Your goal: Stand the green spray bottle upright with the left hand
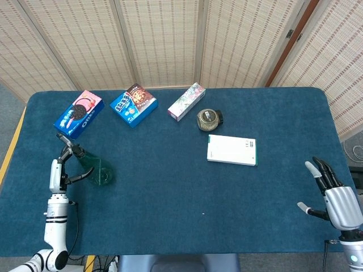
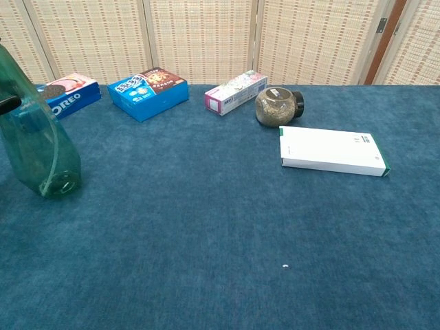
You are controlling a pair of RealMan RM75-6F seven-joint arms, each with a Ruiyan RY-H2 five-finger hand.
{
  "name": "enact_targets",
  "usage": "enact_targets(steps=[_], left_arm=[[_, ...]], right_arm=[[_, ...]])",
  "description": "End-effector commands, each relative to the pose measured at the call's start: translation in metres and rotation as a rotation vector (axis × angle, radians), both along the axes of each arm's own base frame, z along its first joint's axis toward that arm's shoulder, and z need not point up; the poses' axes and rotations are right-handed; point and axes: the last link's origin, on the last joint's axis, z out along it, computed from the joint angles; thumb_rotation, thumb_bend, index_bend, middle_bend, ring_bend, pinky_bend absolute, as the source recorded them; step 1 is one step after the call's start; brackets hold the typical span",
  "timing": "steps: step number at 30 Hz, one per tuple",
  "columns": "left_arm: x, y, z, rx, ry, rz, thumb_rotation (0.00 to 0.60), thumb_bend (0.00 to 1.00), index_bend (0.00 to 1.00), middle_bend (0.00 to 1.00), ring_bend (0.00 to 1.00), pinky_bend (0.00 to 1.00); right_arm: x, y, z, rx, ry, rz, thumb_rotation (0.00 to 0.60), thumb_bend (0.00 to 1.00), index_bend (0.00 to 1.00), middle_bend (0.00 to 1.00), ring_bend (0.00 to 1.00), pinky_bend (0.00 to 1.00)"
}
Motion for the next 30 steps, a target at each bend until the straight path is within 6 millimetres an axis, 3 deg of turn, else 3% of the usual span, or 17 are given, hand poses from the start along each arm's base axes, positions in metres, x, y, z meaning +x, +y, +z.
enact_targets(steps=[1, 15, 30], left_arm=[[0.0, 0.0, 0.0, -0.008, 0.003, -0.001, 0.6, 0.02, 0.51, 0.48, 0.2, 0.05], [-0.005, -0.006, 0.0, -0.045, 0.02, -0.012, 0.6, 0.0, 0.44, 0.41, 0.15, 0.02], [-0.013, -0.012, 0.007, -0.12, 0.014, -0.012, 0.6, 0.0, 0.23, 0.22, 0.07, 0.0]], right_arm=[[0.0, 0.0, 0.0, 0.0, 0.0, 0.0, 0.6, 0.0, 0.0, 0.0, 0.0, 0.42], [0.0, 0.001, 0.0, -0.001, -0.002, -0.003, 0.6, 0.0, 0.0, 0.0, 0.0, 0.42], [0.001, 0.0, 0.0, 0.002, -0.002, 0.001, 0.6, 0.0, 0.0, 0.0, 0.0, 0.42]])
